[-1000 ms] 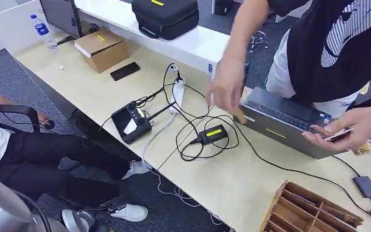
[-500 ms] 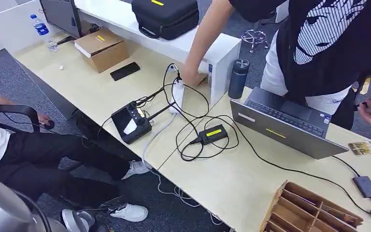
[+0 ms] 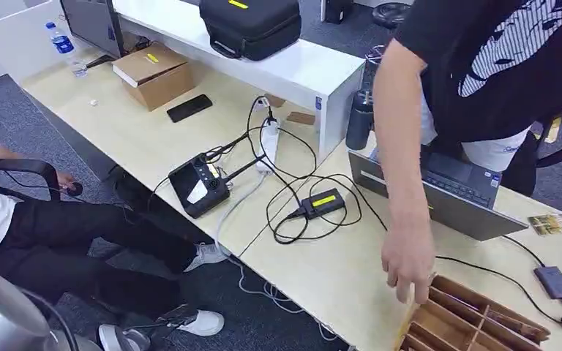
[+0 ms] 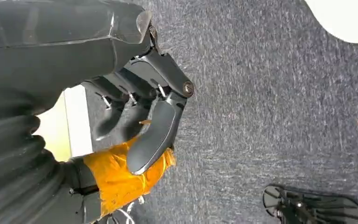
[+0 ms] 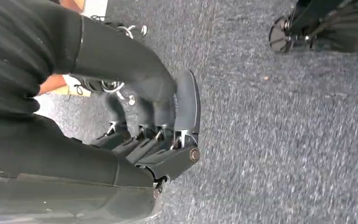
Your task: Pass the card to the sensor for recognition and then transmit it.
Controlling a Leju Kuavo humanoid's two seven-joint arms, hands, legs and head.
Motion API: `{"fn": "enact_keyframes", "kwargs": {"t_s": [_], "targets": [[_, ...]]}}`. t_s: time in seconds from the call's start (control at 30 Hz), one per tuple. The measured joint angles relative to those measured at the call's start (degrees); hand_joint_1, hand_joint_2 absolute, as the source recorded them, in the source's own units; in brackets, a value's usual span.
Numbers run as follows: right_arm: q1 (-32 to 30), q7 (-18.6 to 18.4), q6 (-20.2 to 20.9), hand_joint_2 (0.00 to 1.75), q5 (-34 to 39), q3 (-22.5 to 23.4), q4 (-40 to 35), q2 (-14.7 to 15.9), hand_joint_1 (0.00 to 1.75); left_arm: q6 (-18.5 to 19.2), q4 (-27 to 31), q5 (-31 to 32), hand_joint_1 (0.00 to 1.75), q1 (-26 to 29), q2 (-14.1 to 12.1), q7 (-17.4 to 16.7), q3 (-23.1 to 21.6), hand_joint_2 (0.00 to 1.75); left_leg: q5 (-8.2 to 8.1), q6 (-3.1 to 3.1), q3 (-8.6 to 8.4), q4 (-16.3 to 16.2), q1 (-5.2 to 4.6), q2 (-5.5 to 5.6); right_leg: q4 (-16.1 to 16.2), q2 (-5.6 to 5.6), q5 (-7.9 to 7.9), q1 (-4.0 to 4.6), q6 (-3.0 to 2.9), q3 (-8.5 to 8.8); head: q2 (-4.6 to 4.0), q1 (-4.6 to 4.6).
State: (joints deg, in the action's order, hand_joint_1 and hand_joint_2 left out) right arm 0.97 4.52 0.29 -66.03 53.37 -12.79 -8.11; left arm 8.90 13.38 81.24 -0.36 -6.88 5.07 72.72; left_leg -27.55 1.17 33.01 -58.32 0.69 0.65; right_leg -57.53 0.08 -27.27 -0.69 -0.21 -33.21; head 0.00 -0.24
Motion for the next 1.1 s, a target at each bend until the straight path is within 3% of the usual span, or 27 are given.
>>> {"fn": "enact_keyframes", "kwargs": {"t_s": [0.03, 0.07, 0.1, 0.13, 0.77, 0.8, 0.83, 0.87, 0.9, 1.0, 1.1], "targets": [[0.0, 0.0, 0.1, 1.75, 0.0, 0.0, 0.0, -0.1, 1.75, 0.0, 0.0, 0.0, 1.66, 0.0, 0.1, 0.0, 0.1, 1.75, 0.0, 0.0, 0.0, 0.0, -0.01, 0.0, 0.0, 0.0, 0.0, -0.01, 0.0, 0.0, 0.0, -0.04], [0.0, 0.0, 0.1, 1.75, 0.0, 0.0, 0.0, -0.1, 1.48, -0.1, 0.0, 0.0, 1.66, 0.0, 0.1, 0.0, 0.1, 1.75, 0.0, 0.0, 0.0, 0.0, -0.02, 0.0, 0.0, 0.0, 0.0, -0.01, 0.01, 0.01, 0.0, -0.02], [0.0, 0.1, 0.1, 1.75, -0.1, 0.0, -0.1, -0.1, 0.24, -0.1, 0.0, 0.0, 1.54, 0.0, 0.2, 0.0, 0.2, 1.75, 0.0, 0.0, 0.0, 0.0, -0.04, 0.0, 0.0, 0.0, 0.01, -0.02, 0.01, 0.01, 0.0, -0.02], [0.0, 0.1, 0.2, 1.75, -0.1, 0.0, -0.1, -0.2, 0.0, -0.1, 0.0, 0.0, 0.03, 0.0, 0.2, 0.0, 0.2, 1.75, 0.0, -0.01, 0.0, 0.0, -0.05, 0.0, 0.0, 0.0, 0.01, -0.02, 0.01, 0.01, 0.0, -0.02], [0.0, -0.6, 0.2, 1.75, -1.0, 0.0, -0.4, -0.6, 0.0, -0.6, 0.0, 0.4, 0.0, 0.0, 0.4, -0.9, 1.0, 1.75, 0.0, 0.0, -0.02, 0.0, -0.02, 0.0, 0.0, 0.0, 0.0, -0.03, 0.0, 0.01, 0.0, -0.02], [0.0, -0.7, 0.2, 1.75, -1.1, 0.0, -0.4, -0.6, 0.0, -0.6, 0.0, 0.4, 0.19, 0.0, 0.5, -0.9, 1.0, 1.75, 0.0, 0.0, -0.02, 0.0, -0.02, 0.0, 0.0, 0.0, 0.01, -0.03, 0.0, 0.01, 0.0, -0.04], [0.0, -0.7, 0.2, 1.75, -1.1, 0.0, -0.4, -0.7, 0.52, -0.6, 0.0, 0.4, 1.59, 0.0, 0.5, -0.9, 1.0, 1.75, 0.0, 0.0, -0.02, 0.0, -0.02, 0.0, 0.0, 0.0, 0.01, -0.03, 0.0, 0.01, 0.0, -0.04], [0.0, -0.7, 0.3, 1.75, -1.1, 0.0, -0.4, -0.7, 0.52, -0.6, 0.0, 0.4, 1.59, 0.0, 0.5, -0.9, 1.0, 1.75, 0.0, 0.0, -0.02, 0.0, -0.02, 0.0, 0.0, 0.0, 0.0, -0.03, 0.0, 0.01, 0.0, -0.02], [0.0, -0.7, 0.5, 1.75, -1.2, 0.0, -0.4, -0.7, 1.38, -0.5, 0.0, 0.4, 1.75, 0.0, 0.5, -0.8, 1.0, 1.75, 0.0, 0.0, -0.02, 0.0, -0.02, 0.0, 0.0, 0.0, 0.01, -0.03, 0.0, 0.01, 0.0, -0.04], [0.0, -0.2, 0.7, 1.75, -1.4, 0.0, -0.4, -0.7, 1.69, -0.4, 0.0, 0.5, 1.75, 0.0, 0.5, -0.7, 1.0, 1.75, 0.0, 0.0, -0.02, 0.0, -0.02, 0.0, 0.0, 0.0, 0.0, -0.03, 0.0, 0.01, 0.0, -0.04], [0.0, 0.0, 0.9, 1.75, -2.0, 0.1, -0.4, -0.7, 1.69, -0.2, 0.0, 0.5, 1.75, 0.0, 0.4, -0.5, 1.1, 1.75, 0.0, 0.0, -0.02, 0.0, -0.02, 0.0, 0.0, 0.0, 0.0, -0.03, 0.0, 0.01, 0.0, -0.02]]}}
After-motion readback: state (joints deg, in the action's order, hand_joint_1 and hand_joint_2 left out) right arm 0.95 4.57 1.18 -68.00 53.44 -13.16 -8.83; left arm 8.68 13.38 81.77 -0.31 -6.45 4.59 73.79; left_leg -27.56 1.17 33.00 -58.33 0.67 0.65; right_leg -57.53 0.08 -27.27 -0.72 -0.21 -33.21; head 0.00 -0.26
